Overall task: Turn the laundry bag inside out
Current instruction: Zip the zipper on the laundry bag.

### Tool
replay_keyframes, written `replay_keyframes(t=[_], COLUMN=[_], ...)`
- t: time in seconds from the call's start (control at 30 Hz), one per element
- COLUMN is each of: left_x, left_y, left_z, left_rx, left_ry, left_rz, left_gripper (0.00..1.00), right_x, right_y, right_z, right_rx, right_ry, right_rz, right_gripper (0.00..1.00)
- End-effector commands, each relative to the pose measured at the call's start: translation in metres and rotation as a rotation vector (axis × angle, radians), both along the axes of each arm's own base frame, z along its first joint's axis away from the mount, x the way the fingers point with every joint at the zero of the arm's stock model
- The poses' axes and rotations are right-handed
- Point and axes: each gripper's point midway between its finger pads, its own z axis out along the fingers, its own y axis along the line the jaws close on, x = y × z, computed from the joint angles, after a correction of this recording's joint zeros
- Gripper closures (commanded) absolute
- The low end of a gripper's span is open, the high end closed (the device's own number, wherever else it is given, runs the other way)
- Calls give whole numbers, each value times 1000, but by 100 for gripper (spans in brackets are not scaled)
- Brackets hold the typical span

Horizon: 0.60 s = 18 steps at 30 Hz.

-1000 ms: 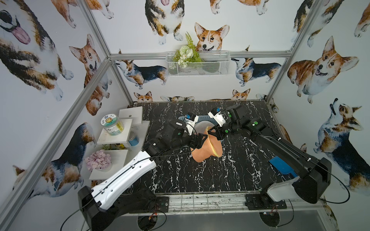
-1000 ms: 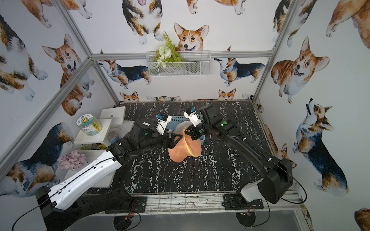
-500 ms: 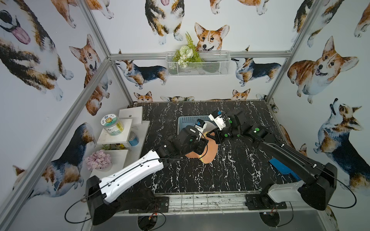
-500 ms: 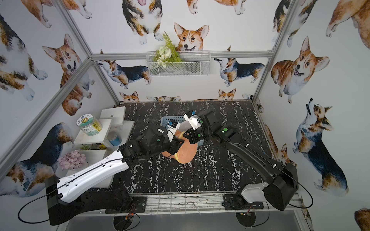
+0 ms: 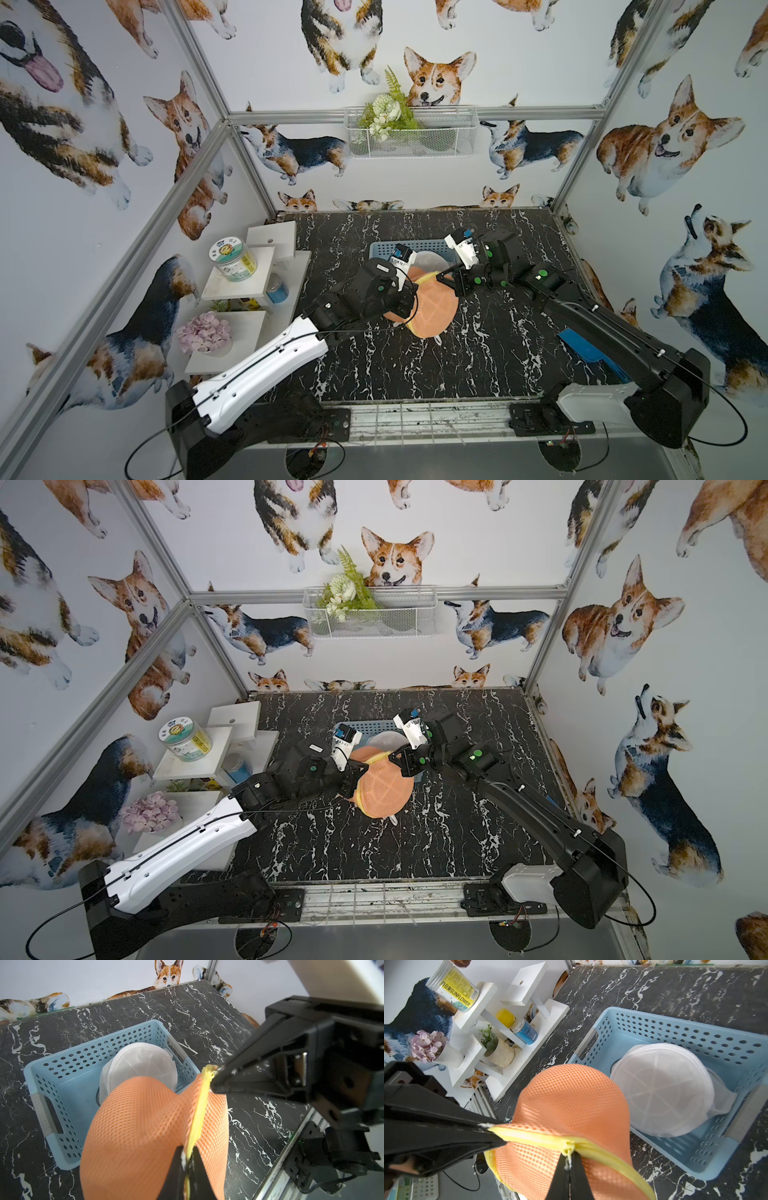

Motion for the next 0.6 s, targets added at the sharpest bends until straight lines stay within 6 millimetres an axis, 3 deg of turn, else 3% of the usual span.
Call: replay_keyframes(t=[0.0,0.23,0.47,0.5,0.57], left_x=[4,13,-16,-19,-21], left_y=[13,31,17,19,27], left_z=[4,0,-31,-38,-41], left_rx=[-63,-149,-132,-111,-81], left_ry=[14,49,222,253,264], left_rz=[44,86,-50,-45,-19], left_gripper=[100,100,100,94,67], right_x=[11,-6,-5,-7,-10], right_y=[-20,-41,-12,-6,3], right_z=[-7,-42,-5,-4,-7], right_rx=[-12,-24,18,12,3], right_ry=[-3,77,-18,-18,-8], right_rz=[-96,-146,2,20,47], right_gripper=[100,100,100,100,100])
